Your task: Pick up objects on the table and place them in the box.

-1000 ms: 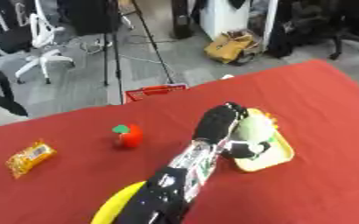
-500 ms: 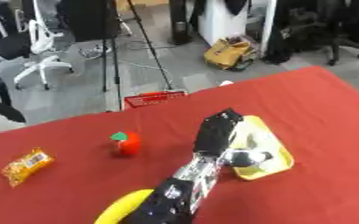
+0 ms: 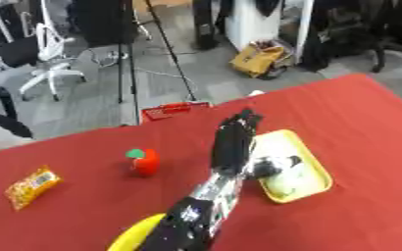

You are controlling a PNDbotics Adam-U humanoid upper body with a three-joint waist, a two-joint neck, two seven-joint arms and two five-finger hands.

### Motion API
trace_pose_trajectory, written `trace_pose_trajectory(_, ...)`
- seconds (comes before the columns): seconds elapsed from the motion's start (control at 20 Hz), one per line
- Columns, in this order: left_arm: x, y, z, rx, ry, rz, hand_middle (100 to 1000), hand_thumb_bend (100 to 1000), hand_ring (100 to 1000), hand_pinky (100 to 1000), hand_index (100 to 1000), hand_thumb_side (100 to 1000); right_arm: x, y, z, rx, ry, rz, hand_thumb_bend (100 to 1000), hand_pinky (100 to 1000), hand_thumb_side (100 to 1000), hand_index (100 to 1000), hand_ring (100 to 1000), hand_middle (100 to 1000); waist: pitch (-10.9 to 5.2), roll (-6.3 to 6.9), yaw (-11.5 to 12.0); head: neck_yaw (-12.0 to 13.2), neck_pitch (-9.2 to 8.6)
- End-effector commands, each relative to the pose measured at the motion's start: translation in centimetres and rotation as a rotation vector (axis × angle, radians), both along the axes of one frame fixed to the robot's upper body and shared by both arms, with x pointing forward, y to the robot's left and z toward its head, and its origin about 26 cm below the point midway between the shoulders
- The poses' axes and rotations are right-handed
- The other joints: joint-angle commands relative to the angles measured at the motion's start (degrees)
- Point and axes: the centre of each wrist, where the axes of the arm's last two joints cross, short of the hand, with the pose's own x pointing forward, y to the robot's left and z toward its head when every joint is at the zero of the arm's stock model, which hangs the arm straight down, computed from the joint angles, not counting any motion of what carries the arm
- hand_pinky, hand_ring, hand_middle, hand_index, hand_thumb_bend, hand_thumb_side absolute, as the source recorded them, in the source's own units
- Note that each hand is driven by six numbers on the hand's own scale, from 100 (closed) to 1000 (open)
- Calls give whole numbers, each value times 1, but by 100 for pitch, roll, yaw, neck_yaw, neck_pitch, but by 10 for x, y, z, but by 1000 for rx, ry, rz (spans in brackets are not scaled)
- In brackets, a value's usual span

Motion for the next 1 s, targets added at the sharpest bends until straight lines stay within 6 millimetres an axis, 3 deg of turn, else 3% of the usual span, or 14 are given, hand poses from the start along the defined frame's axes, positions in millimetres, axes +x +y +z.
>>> trace_pose_trajectory(0.05, -12, 43, 38, -157, -37, 2, 738, 890, 696, 615, 799, 747, -5, -7, 5, -8, -20, -35, 323, 598, 680, 734, 611, 604, -152, -16, 148, -180, 95)
trace_pose_trajectory(0.15, -22, 60, 49, -205, -1, -19, 740, 892, 699, 616, 808, 753, -5, -9, 2, -8, -13, -49, 321, 597, 676, 733, 611, 603, -170, -12, 243, -260, 121)
trace_pose_trajectory(0.3, -52, 120, 60, -219, 31, -22, 739, 902, 702, 625, 803, 718, -6, -14, 0, -8, -5, -75, 322, 598, 678, 734, 611, 603, -177, 3, 471, -453, 183)
trace_pose_trajectory(0.35, -60, 131, 64, -223, 38, -27, 737, 897, 699, 622, 802, 708, -6, -15, 0, -9, -5, -81, 323, 598, 677, 734, 611, 603, -176, 5, 507, -477, 193)
trace_pose_trajectory(0.5, -86, 162, 58, -247, 79, -63, 726, 876, 687, 602, 797, 684, -7, -18, -1, -9, -5, -102, 322, 598, 677, 734, 611, 603, -191, 27, 651, -489, 247)
trace_pose_trajectory(0.75, -110, 189, 29, -384, 103, -141, 723, 871, 679, 587, 798, 683, -7, -21, -2, -5, -2, -122, 323, 598, 676, 734, 611, 604, -202, 18, 802, -537, 286)
trace_pose_trajectory(1.0, -123, 198, 5, -486, 100, -146, 719, 878, 676, 583, 797, 678, -8, -23, -3, -3, 3, -134, 325, 598, 677, 734, 611, 604, -202, -40, 912, -515, 311)
